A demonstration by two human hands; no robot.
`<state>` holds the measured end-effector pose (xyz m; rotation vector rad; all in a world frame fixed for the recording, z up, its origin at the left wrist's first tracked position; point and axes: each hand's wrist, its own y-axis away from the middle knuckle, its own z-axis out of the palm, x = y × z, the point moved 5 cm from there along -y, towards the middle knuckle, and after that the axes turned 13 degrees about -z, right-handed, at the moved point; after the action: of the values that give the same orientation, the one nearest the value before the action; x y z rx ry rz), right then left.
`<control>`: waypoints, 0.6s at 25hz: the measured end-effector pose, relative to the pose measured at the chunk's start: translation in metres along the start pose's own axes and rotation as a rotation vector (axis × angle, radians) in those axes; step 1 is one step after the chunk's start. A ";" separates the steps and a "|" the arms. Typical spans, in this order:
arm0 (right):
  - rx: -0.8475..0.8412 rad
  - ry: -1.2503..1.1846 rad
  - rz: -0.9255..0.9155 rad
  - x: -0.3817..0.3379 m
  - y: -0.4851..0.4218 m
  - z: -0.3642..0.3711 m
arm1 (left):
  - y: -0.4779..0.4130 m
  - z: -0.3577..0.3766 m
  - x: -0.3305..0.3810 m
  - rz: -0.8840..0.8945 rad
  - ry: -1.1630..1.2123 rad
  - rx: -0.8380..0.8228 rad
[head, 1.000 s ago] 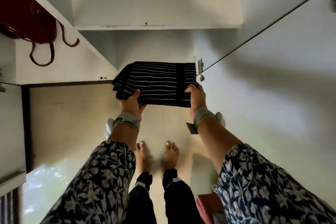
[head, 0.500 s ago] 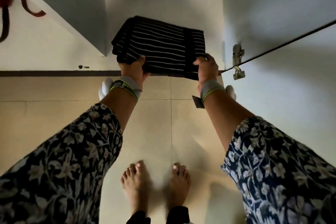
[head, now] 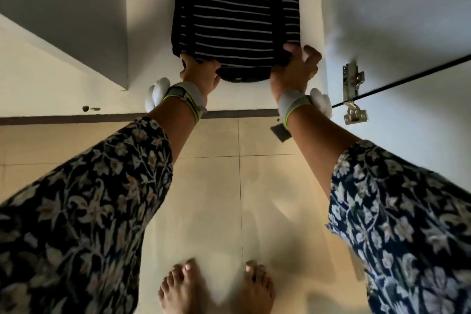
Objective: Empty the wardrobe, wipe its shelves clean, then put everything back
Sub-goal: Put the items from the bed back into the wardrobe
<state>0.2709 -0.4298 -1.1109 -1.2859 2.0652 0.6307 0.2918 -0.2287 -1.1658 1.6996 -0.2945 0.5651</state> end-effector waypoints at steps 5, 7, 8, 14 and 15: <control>-0.471 0.332 -0.249 -0.007 0.004 0.037 | 0.026 0.021 0.017 0.033 -0.107 -0.003; -0.515 0.351 -0.229 -0.008 -0.004 0.040 | 0.039 0.021 0.021 0.159 -0.093 0.168; -0.527 0.363 -0.222 -0.007 -0.004 0.042 | 0.046 0.025 0.021 0.246 -0.136 0.216; -0.539 0.338 -0.220 -0.001 0.000 0.050 | 0.012 0.035 0.016 0.279 -0.591 0.092; -0.545 0.318 -0.208 0.000 0.000 0.048 | 0.006 0.029 0.018 0.275 -0.673 0.044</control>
<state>0.2835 -0.3973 -1.1441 -1.9917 2.0339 0.9876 0.3102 -0.2561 -1.1548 1.8663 -1.0128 0.1750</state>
